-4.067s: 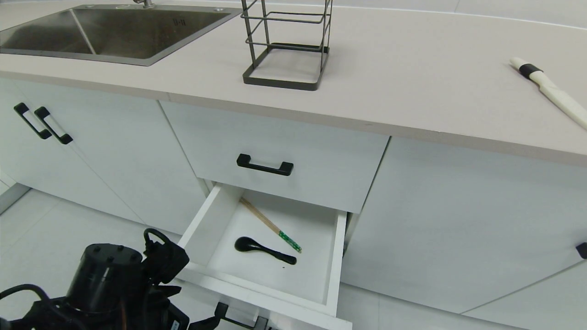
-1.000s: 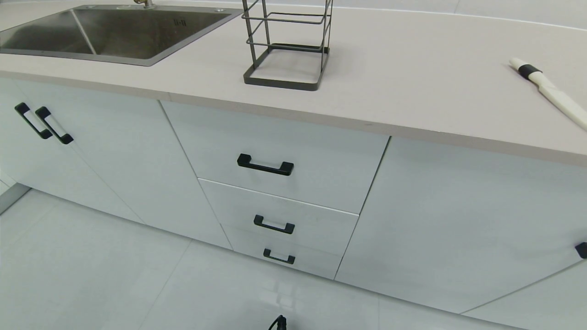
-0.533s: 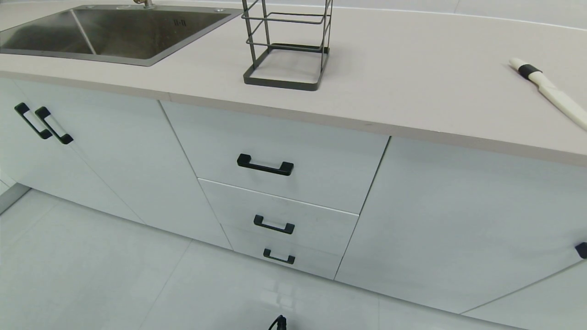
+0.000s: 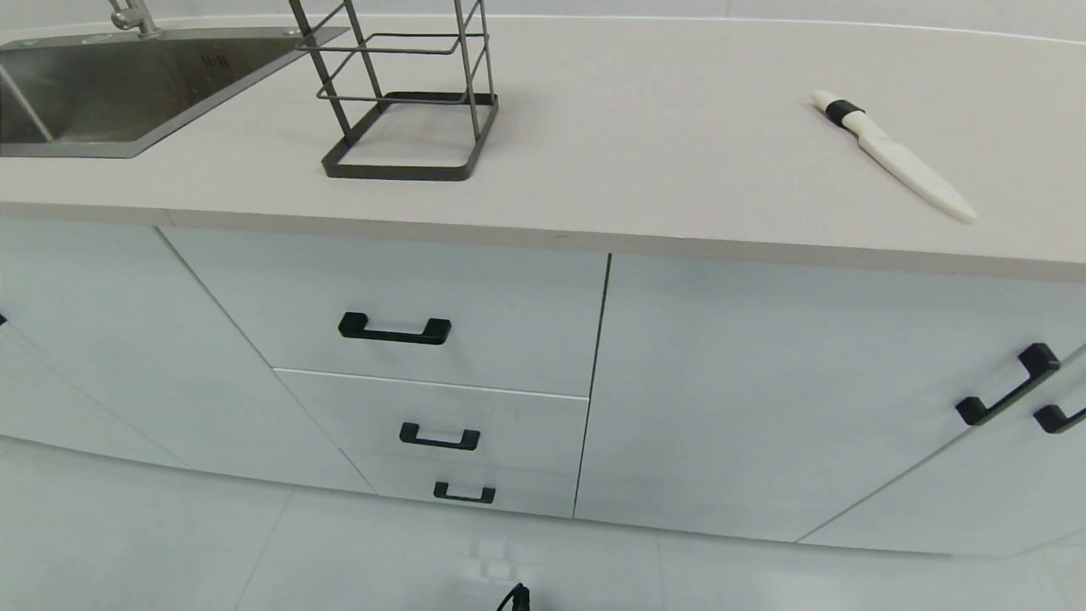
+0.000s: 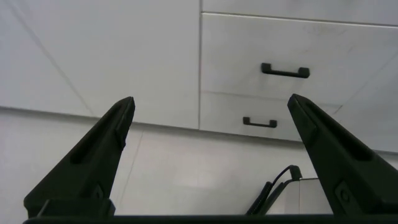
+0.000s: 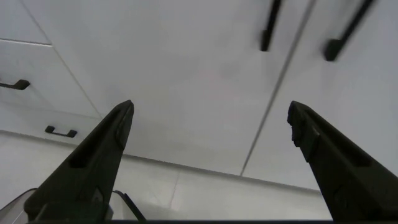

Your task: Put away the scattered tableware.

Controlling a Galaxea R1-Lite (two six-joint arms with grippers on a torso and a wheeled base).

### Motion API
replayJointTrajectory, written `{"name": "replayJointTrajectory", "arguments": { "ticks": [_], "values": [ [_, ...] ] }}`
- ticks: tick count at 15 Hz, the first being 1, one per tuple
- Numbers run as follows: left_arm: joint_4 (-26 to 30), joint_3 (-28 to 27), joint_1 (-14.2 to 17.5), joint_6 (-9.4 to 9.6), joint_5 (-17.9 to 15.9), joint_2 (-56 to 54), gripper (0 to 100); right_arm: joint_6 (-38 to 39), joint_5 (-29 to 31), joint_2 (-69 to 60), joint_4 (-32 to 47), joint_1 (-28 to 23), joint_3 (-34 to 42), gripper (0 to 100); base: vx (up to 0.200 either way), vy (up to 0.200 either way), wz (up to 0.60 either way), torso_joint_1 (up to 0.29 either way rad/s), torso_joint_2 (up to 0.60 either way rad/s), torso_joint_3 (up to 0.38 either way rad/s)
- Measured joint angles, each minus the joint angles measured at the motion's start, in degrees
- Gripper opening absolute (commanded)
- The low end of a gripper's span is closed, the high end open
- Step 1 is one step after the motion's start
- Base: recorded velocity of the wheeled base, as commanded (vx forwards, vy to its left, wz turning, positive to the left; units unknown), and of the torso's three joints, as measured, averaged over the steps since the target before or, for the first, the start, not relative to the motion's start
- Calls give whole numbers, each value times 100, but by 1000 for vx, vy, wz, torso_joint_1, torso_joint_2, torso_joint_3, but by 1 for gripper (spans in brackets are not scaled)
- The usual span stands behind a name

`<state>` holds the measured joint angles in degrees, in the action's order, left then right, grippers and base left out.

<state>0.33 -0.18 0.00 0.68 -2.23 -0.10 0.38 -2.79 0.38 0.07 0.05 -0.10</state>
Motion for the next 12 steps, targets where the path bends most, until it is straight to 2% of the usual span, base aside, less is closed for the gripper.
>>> {"name": "replayJointTrajectory", "arguments": {
  "ticks": [1,3,9,12],
  "values": [
    [0,0,0,0,21,0,100,0,0,2,6,0,0,100,0,0,0,0,0,0],
    [2,0,0,2,27,0,100,2,0,2,0,2,0,100,0,0,-600,2,5,7],
    [0,0,0,2,112,0,100,2,-2,2,-2,-2,0,100,0,0,0,0,0,0],
    [0,0,0,0,112,0,100,5,0,0,2,5,0,100,0,0,-600,2,2,4]
  ]
}}
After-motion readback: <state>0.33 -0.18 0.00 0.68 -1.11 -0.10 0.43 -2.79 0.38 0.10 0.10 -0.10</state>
